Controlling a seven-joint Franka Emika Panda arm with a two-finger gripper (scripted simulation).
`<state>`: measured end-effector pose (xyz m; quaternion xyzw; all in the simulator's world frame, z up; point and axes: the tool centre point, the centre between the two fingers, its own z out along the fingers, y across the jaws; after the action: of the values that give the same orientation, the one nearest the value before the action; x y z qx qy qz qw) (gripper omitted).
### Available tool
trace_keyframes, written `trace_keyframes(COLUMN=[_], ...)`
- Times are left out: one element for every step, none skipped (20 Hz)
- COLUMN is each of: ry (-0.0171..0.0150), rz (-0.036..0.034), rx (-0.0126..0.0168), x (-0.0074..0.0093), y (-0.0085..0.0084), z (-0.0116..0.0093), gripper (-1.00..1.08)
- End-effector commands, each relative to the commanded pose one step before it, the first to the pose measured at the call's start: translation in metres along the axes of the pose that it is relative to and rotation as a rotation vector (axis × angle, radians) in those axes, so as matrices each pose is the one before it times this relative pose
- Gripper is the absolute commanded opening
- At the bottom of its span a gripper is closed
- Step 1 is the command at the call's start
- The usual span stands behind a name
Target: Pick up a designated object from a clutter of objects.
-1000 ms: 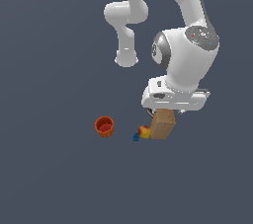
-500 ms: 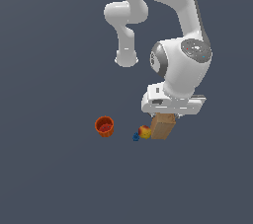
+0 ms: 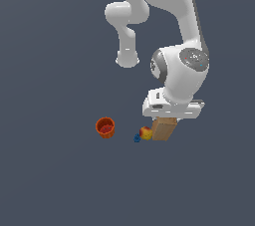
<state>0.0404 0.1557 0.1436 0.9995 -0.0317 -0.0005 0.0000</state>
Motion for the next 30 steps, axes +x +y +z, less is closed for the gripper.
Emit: trace_keyframes(ry=[0.00085, 0.0, 0.0, 0.0, 0.0, 0.0, 0.0, -0.00057, 0.0, 0.0, 0.0, 0.0, 0.0, 0.0, 0.0, -0.00003, 0.0, 0.0, -0.00004, 0.0, -0.00003, 0.0, 0.0, 0.0, 0.0, 0.0, 0.0, 0.00009, 0.0, 0.0], rz=[0.00019, 0.0, 0.0, 0.0, 0.0, 0.0, 0.0, 0.00005, 0.0, 0.0, 0.0, 0.0, 0.0, 0.0, 0.0, -0.00008, 0.0, 0.0, -0.00009, 0.0, -0.0001, 0.0, 0.0, -0.00017, 0.0, 0.0, 0.0, -0.00024, 0.0, 0.0], rx=[0.00027, 0.0, 0.0, 0.0, 0.0, 0.0, 0.0, -0.00039, 0.0, 0.0, 0.0, 0.0, 0.0, 0.0, 0.0, 0.00048, 0.0, 0.0, 0.00048, 0.0, 0.00048, 0.0, 0.0, 0.00067, 0.0, 0.0, 0.0, 0.00064, 0.0, 0.0], x=[0.00064, 0.0, 0.0, 0.0, 0.0, 0.0, 0.0, -0.0006, 0.00009, 0.00027, 0.00046, 0.00064, 0.00083, 0.00102, 0.0012, 0.00138, 0.00159, 0.00178, 0.00197, 0.00217, 0.00234, 0.00253, 0.00266, 0.00273, 0.00282, 0.00287, 0.00291, 0.0029, 0.00297, 0.003], y=[0.00012, 0.0, 0.0, 0.0, 0.0, 0.0, 0.0, -0.00011, 0.00031, 0.00094, 0.00156, 0.00219, 0.00282, 0.00345, 0.00409, 0.00475, 0.00536, 0.00601, 0.00669, 0.00728, 0.00791, 0.00844, 0.00885, 0.00915, 0.00931, 0.00943, 0.00952, 0.00958, 0.00962, 0.00964], z=[0.00098, 0.0, 0.0, 0.0, 0.0, 0.0, 0.0, -0.00096, -0.00024, -0.00073, -0.00122, -0.00172, -0.00221, -0.00271, -0.0032, -0.00377, -0.00421, -0.00472, -0.00529, -0.00574, -0.00627, -0.00666, -0.00699, -0.00729, -0.00736, -0.00746, -0.00753, -0.00769, -0.00761, -0.00762], gripper=[-1.0, -1.0, -1.0, -1.0, -1.0, -1.0, -1.0, -1.0, -1.0, -1.0, -1.0, -1.0, -1.0, -1.0, -1.0, -1.0, -1.0, -1.0, -1.0, -1.0, -1.0, -1.0, -1.0, -1.0, -1.0, -1.0, -1.0, -1.0, -1.0, -1.0])
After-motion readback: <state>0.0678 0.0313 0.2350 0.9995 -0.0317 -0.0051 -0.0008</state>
